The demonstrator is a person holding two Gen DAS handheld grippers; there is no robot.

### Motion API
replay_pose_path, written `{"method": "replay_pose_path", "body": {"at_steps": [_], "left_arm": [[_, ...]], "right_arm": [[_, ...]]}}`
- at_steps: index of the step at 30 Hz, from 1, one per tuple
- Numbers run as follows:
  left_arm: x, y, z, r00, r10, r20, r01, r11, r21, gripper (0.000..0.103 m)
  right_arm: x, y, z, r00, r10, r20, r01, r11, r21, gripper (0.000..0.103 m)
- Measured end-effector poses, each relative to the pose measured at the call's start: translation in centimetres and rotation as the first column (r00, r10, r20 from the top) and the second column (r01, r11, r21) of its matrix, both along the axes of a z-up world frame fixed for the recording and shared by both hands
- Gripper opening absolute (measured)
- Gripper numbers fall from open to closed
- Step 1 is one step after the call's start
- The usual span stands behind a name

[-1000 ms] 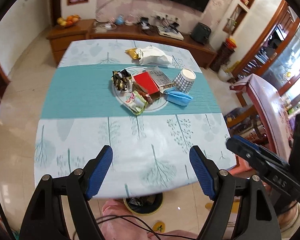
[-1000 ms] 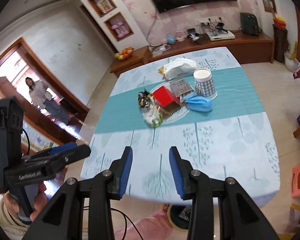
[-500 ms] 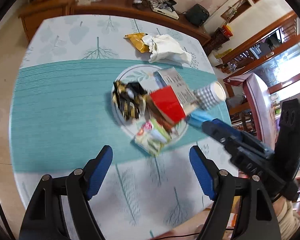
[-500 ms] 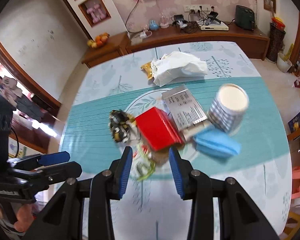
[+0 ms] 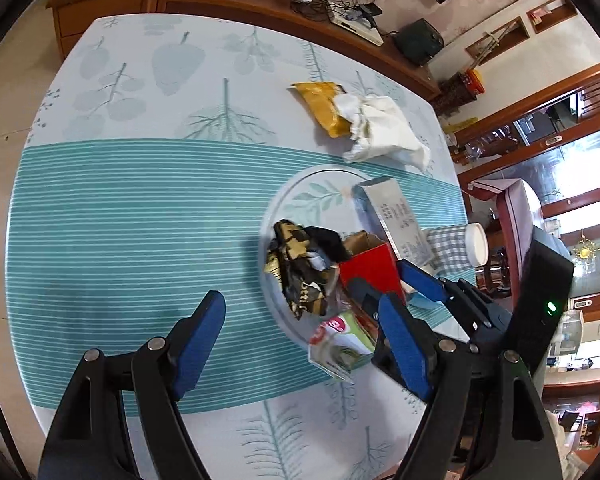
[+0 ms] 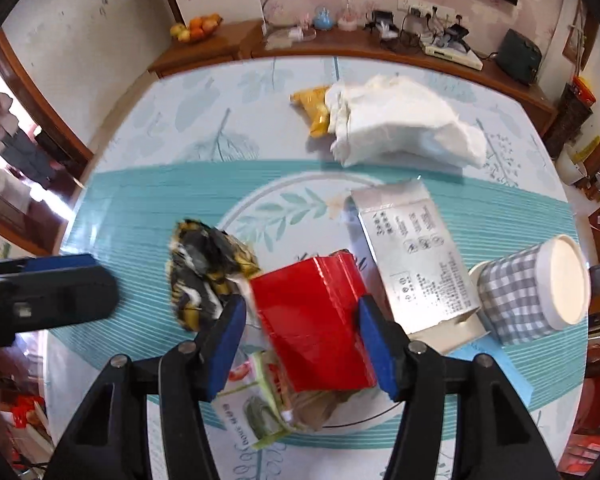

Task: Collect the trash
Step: 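Grasp the black-gold snack wrapper with the left tool while the right tool grasps the red box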

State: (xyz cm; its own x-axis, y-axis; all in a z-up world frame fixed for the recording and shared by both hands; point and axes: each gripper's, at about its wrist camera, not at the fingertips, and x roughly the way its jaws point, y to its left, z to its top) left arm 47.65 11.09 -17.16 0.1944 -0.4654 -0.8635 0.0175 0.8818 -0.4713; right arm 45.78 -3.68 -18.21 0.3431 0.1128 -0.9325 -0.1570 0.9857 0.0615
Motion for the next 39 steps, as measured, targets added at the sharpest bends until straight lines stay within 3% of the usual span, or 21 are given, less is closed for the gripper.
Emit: {"method": "replay_pose_path", "body": {"at_steps": [2, 5, 6, 10, 14, 27, 32, 39], "left_arm": [[-0.1, 0.7, -0.4, 1.000, 0.014, -0.010, -0.014, 1.000, -0.003, 0.078], [-0.2, 1.5, -0.8, 0.999, 0.029, -0.019, -0.029, 1.000, -0.006, 0.078], [-0.1, 1.7, -0.9, 0.999, 0.031, -0.020, -0.031, 0.999, -0.007, 0.078], [-0.2, 1.8, -0.7, 0.999, 0.035, -0.013, -0.035, 0.999, -0.015, 0.078], [-0.4, 1.5, -0.1, 1.000, 0.023, -0.007, -0.024, 1.000, -0.017, 0.078], [1.0, -1.0, 0.1, 1.000, -0.005, -0.014, 0.004, 1.000, -0.022, 0.078], [2.0, -1.1, -0.1, 0.998, 0.034, -0.043, -0.038, 0.996, -0.081, 0.078], [3.8, -1.9, -1.6, 0.991, 0.087, -0.097, -0.095, 0.992, -0.086, 0.078]], "right_arm": [[0.0, 0.2, -0.2, 1.000, 0.003, 0.002, -0.003, 1.000, -0.026, 0.056], [-0.1, 0.3, -0.2, 1.000, 0.002, 0.013, -0.001, 0.997, -0.074, 0.036], [-0.2, 0.2, -0.1, 1.000, -0.004, 0.013, 0.004, 0.997, -0.072, 0.027], [-0.8, -0.5, 0.4, 1.000, -0.021, 0.003, 0.021, 1.000, -0.021, 0.018], [-1.5, -1.2, 1.4, 1.000, -0.031, 0.004, 0.031, 0.999, 0.011, 0.002], [-3.0, -3.6, 2.0, 0.996, -0.081, -0.035, 0.084, 0.989, 0.119, 0.000], [-3.4, -4.9, 3.0, 0.992, -0.121, -0.026, 0.124, 0.978, 0.165, 0.000], [-4.0, -7.6, 3.4, 0.974, -0.223, -0.039, 0.225, 0.942, 0.248, 0.000]]}}
